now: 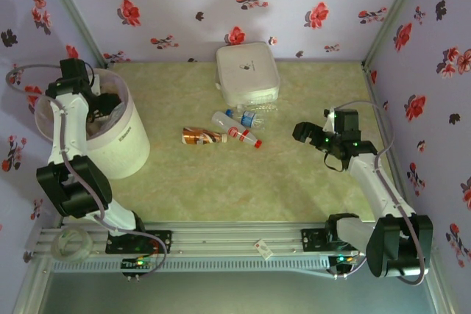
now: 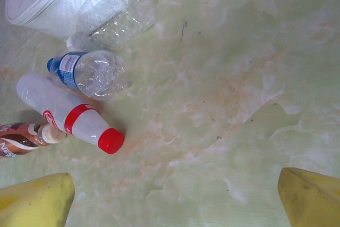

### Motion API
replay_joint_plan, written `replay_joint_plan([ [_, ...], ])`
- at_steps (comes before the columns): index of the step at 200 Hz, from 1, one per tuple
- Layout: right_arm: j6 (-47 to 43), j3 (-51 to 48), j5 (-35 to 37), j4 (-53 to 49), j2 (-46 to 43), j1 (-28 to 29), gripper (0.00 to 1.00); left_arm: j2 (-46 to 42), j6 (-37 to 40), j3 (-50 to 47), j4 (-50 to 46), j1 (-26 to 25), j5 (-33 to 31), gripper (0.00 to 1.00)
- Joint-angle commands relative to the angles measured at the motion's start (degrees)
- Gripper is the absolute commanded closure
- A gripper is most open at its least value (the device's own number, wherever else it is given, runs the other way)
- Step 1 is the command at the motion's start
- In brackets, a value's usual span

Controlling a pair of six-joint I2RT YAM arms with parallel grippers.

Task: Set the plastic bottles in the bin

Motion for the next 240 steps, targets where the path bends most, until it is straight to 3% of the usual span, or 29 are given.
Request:
replay_joint_plan([
  [1,0.4,0.3,-1.0,1.1,0.2,-0.3,0.01,-1.1,-0.1,-0.2,-1.3,0.5,-0.8,0.15],
  [58,0.4,0.2,-1.3,1.3,0.2,-0.3,0.01,-5.6,-0.5,3.5,-3.3,0.5,-0.4,0.00],
  [167,0.4,-0.4,-0.9,1.0,-0.7,-0.3,0.01,-10.9,-4.1,10.4,-5.6,0.1,2.7,0.00],
  [240,1.0,-0.3,-1.4,1.5,-0.3,-0.3,0.01,-11.7,-3.7,22.8,-11.8,-10.6,-3.8,0.00],
])
